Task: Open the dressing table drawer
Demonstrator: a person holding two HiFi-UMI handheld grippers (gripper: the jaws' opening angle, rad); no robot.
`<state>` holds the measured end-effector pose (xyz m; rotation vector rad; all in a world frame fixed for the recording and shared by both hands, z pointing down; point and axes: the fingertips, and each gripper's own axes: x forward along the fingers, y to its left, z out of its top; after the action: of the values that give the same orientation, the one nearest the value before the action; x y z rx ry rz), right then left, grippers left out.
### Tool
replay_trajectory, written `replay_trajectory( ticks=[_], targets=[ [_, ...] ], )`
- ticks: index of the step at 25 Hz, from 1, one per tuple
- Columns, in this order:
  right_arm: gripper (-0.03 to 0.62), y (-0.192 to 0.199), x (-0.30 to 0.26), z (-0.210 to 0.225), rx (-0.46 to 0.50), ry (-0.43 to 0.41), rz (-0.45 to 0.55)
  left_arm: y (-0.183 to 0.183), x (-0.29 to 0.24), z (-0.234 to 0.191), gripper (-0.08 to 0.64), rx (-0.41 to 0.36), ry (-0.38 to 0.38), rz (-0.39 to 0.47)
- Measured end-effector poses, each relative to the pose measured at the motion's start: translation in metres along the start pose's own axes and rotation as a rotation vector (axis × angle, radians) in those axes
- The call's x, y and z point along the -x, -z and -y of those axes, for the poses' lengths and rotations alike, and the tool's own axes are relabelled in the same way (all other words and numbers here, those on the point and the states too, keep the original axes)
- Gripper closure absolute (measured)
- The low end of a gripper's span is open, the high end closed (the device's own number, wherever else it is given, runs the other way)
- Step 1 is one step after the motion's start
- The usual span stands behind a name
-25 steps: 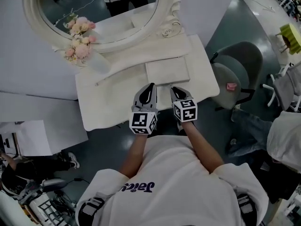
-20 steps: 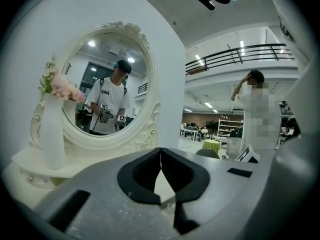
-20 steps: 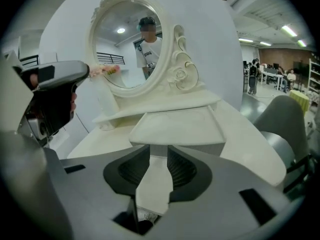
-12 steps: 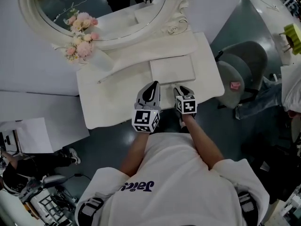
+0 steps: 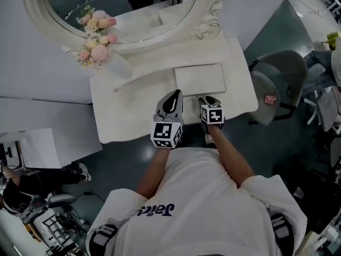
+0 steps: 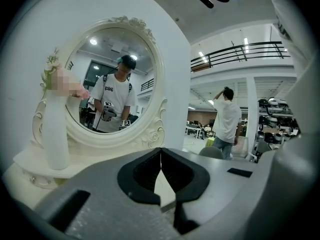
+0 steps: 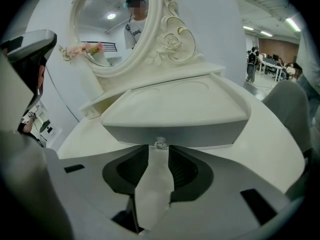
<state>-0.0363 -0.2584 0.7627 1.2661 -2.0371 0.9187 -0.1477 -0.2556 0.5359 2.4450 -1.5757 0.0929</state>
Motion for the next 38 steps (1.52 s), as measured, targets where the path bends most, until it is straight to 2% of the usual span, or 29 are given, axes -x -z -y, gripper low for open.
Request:
replay_trajectory(
  ticks=[7, 10, 13, 38],
  targets=[
    [0.477, -0.005, -0.006, 0.005, -0.032, 0.007, -0.002, -0.001, 0.004, -0.008, 0.545, 0.009, -0.023, 0.005],
    [0.513, -0.005, -0.006, 0.004, -0.032, -0.003, -0.002, -0.002, 0.005, -0.008, 0.545, 0.009, -0.03, 0.005],
    [0.515, -0.005, -0.006, 0.003, -0.03, -0.005, -0.001, -0.001, 0.005, -0.007, 0.545, 0.01, -0.029, 0.002],
    [0.52, 0.035, 0.024, -0.008, -0.043, 0.0, -0.013, 0.01, 0.023, 0.021, 0.545, -0.003, 0.042, -0.012]
  ],
)
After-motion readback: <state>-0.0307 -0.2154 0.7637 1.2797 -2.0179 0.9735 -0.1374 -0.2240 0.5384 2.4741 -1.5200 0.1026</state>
